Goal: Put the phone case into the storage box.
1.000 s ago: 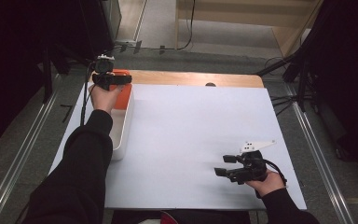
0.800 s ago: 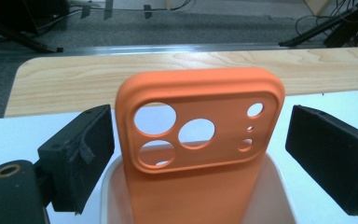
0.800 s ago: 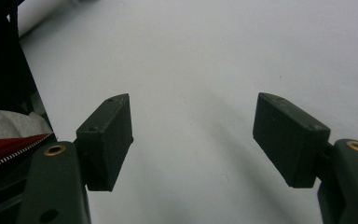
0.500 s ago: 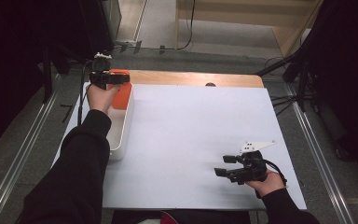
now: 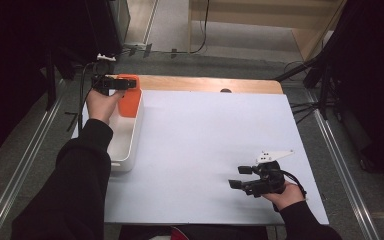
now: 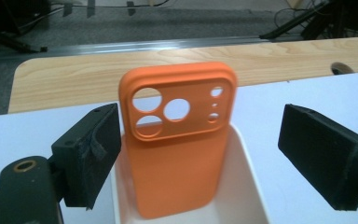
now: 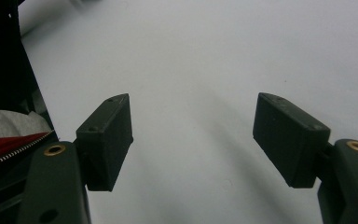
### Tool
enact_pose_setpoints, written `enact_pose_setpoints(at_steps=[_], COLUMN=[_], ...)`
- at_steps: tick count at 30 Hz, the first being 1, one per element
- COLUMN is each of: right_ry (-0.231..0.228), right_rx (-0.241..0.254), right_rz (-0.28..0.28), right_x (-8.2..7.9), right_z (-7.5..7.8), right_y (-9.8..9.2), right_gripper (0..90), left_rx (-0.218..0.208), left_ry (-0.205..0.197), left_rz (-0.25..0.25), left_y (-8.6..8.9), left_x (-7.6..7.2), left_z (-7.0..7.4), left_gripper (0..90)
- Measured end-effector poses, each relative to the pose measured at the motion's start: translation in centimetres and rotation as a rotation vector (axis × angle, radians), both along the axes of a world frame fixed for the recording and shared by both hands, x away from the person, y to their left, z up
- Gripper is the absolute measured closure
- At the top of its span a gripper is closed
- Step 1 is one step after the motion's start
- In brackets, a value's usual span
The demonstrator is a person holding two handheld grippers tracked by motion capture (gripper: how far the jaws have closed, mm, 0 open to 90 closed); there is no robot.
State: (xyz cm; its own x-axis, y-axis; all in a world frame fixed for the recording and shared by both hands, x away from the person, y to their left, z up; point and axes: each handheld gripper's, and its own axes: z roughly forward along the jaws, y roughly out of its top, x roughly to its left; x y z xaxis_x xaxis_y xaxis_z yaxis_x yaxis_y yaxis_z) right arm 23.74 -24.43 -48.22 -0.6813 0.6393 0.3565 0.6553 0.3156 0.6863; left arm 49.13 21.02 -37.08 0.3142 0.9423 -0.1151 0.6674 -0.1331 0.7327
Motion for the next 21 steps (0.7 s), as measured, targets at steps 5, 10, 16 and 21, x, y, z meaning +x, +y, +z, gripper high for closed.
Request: enact_pose_setpoints(at_steps=[5,10,16,21], right_ry=[-0.001,-0.007,-0.005,-0.009], right_rx=[0.000,0.002,-0.001,-0.001], right_rz=[0.002,0.007,0.009,0.008], right_x=[0.1,0.2,0.3,0.4], right_z=[0.0,0.1,0.1,0.1], right_y=[0.0,0.0,0.1,0.0], right_gripper=[27.4,27.4,27.4,27.4], left_rx=[-0.022,-0.038,-0.073,-0.101], left_ry=[0.010,0.023,0.010,0.008], left_rz=[-0.052,-0.099,-0.178,-0.228], left_y=[-0.2,-0.5,-0.9,-1.1], left_x=[-0.8,-1.6,-2.6,-3.2], left_z=[0.6,1.0,1.4,1.6], left_gripper=[13.7,13.6,13.7,13.7])
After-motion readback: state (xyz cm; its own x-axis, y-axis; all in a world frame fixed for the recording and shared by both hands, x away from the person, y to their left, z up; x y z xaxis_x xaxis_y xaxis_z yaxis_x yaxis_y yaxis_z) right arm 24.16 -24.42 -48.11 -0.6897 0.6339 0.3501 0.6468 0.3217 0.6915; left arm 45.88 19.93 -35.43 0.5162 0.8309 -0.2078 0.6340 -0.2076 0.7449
